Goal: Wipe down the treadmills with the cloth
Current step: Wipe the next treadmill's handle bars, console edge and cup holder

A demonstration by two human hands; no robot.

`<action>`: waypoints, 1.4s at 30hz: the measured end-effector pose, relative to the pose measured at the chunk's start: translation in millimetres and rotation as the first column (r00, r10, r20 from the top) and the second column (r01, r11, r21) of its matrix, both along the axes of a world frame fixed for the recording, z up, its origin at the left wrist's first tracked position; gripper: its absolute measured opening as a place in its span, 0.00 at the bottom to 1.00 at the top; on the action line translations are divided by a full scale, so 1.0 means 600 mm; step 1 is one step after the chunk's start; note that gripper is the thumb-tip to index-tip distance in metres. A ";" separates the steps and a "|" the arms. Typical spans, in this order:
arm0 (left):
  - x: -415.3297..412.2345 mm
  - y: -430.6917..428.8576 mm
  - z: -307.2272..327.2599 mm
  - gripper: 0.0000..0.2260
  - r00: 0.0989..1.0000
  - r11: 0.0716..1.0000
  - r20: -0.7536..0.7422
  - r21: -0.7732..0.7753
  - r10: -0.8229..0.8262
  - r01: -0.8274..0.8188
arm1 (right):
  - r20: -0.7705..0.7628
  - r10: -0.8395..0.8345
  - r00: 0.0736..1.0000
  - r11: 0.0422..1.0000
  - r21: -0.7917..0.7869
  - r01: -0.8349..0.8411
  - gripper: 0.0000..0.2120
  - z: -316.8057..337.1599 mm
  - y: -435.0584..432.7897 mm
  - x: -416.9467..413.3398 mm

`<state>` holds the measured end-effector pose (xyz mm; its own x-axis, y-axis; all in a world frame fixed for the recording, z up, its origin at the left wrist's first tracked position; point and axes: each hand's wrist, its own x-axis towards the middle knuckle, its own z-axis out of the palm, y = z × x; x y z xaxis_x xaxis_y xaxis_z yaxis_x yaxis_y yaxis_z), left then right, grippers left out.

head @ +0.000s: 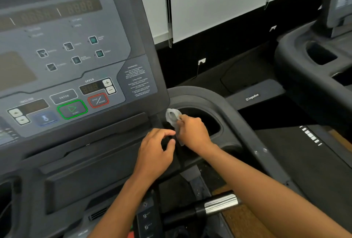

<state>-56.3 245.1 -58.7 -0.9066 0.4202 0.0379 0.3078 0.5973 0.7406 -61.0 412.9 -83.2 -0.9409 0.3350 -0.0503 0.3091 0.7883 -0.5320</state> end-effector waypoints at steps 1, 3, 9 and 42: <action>-0.003 0.001 0.002 0.10 1.000 1.000 -0.005 0.008 0.004 -0.004 | 0.018 -0.121 0.993 0.989 -0.079 0.122 0.10 -0.001 0.015 -0.003; -0.005 0.001 0.004 0.10 1.000 1.000 -0.011 0.027 0.016 -0.016 | 0.090 -0.285 0.954 0.938 -0.180 0.298 0.10 -0.003 0.049 -0.011; -0.019 0.000 0.006 0.10 1.000 0.999 0.018 0.034 0.021 -0.022 | 0.213 -0.195 0.958 0.947 -0.213 0.240 0.08 -0.033 0.040 -0.046; 0.016 0.041 -0.010 0.10 0.955 0.955 -0.015 0.015 0.297 -0.297 | 0.364 0.520 0.773 0.649 0.421 -0.634 0.19 -0.030 0.097 -0.073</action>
